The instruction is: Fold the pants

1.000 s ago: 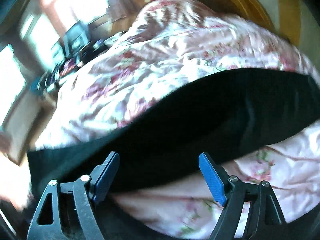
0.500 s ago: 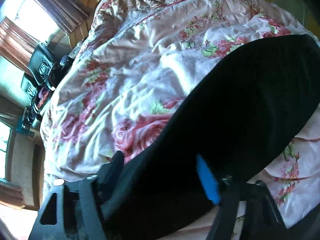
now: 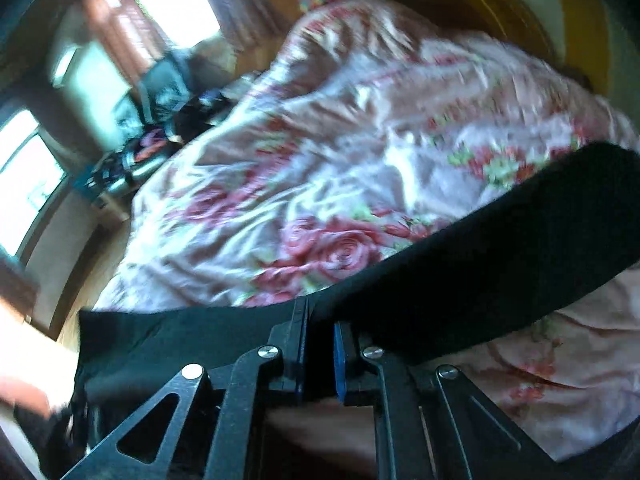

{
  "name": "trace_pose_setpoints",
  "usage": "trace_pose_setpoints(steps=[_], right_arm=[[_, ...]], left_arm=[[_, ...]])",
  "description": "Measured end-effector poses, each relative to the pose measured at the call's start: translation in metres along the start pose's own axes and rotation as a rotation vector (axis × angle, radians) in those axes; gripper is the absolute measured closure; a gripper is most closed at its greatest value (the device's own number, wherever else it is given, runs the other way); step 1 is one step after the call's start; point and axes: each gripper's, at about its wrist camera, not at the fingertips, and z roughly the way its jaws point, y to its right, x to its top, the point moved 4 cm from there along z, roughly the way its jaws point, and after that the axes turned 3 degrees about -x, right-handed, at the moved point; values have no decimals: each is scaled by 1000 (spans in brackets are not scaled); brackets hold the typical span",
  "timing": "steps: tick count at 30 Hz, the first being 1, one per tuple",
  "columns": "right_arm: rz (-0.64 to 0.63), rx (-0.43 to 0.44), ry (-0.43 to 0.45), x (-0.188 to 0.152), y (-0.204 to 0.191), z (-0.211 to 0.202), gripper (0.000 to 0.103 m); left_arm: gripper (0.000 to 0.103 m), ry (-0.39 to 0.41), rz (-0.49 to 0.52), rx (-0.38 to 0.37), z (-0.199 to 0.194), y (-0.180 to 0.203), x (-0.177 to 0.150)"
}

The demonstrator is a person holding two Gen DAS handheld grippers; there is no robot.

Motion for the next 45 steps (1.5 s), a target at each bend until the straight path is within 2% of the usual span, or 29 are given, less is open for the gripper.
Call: trace_pose_setpoints(steps=[5,6,8,9,10,12,17,20,24,26,27,28,32,36,40,42,45], right_arm=[[12,35,32,-39,-1,-24,92],[25,36,36,-48,0,-23,92],[84,43,29,-66,7,-18,92],[111,47,23,-74,11,-15,92],[152,53,16,-85,16,-11,92],[208,69,1,-102,24,-6,92],[315,96,-29,-135,39,6,92],[322,106,-25,-139,39,6,92],[306,109,-21,-137,37,4,92],[305,110,-17,-135,37,2,92],[306,112,-16,-133,37,1,92],[304,113,-12,-133,37,0,92],[270,105,31,-126,33,-13,92],[200,80,108,-114,24,-35,92],[107,83,186,-105,9,-68,92],[42,88,220,-105,-3,-87,92],[-40,96,230,-116,-17,-104,92]], left_arm=[[93,11,-81,4,-7,-13,0],[90,17,-86,17,-9,-14,-1],[71,31,-87,37,-16,-15,-3],[55,35,-95,44,-21,-14,-5],[51,31,-101,35,-24,-15,-7],[49,-1,-110,5,-29,-13,-16],[48,-97,-80,66,-26,-12,-42],[48,-83,-63,61,-24,-8,-40],[51,-92,-76,30,-3,-5,-32],[67,-97,-57,27,4,-1,-29],[83,-105,-39,37,6,1,-28],[90,-115,-17,56,9,2,-28],[95,-125,-4,26,5,6,-23],[96,-94,22,-54,-14,20,-8],[96,-69,-5,-149,-37,31,11],[96,-61,-33,-160,-45,26,17],[96,-44,-87,-128,-51,7,20]])
